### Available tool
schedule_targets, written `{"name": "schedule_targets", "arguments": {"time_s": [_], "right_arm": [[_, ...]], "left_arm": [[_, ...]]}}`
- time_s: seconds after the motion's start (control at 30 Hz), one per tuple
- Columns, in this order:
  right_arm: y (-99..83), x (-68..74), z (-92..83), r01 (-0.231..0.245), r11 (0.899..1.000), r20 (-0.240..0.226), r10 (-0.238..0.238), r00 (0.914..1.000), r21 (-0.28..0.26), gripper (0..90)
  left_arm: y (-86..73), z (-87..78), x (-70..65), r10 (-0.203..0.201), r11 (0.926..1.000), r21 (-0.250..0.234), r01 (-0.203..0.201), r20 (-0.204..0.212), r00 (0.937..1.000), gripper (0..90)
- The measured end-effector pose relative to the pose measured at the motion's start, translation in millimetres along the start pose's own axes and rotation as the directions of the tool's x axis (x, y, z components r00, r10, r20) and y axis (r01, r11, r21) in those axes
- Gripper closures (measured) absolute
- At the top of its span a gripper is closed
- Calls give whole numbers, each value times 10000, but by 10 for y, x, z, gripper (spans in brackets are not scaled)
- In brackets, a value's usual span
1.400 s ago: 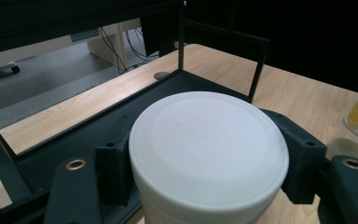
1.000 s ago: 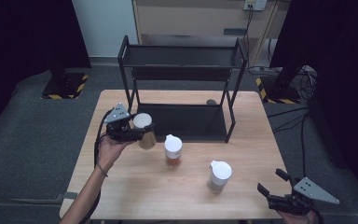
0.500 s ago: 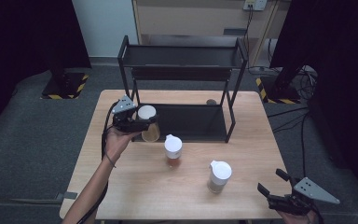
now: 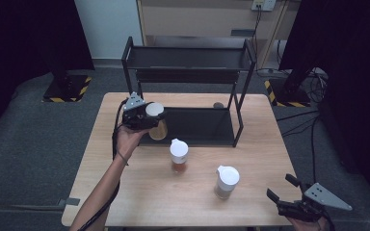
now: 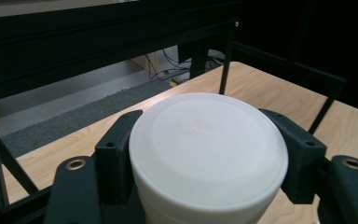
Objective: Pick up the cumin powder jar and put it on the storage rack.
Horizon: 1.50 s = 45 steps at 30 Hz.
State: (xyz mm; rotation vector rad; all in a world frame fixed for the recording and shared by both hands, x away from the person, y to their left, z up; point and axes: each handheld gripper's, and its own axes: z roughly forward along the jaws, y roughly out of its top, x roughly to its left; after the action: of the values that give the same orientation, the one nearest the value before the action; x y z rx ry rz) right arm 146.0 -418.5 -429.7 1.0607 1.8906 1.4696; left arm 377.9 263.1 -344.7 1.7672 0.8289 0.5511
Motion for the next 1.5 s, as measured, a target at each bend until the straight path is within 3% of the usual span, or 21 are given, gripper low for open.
{"name": "schedule_targets", "arguments": {"time_s": [0.6,0.9,1.5], "right_arm": [[-11,-11,-16,-80,9999,16,80,10000,-83,83],[-13,-17,-11,-130,9999,-10,130,9999,-64,84],[-18,-28,-11,-157,9998,-40,157,9999,-82,84]], "left_arm": [[-106,350,20,-394,9991,142,411,-1084,9933,328],[-183,506,-10,-250,9995,176,275,-1313,9910,328],[-337,651,-16,-475,9981,310,530,-1554,9867,328]]}}
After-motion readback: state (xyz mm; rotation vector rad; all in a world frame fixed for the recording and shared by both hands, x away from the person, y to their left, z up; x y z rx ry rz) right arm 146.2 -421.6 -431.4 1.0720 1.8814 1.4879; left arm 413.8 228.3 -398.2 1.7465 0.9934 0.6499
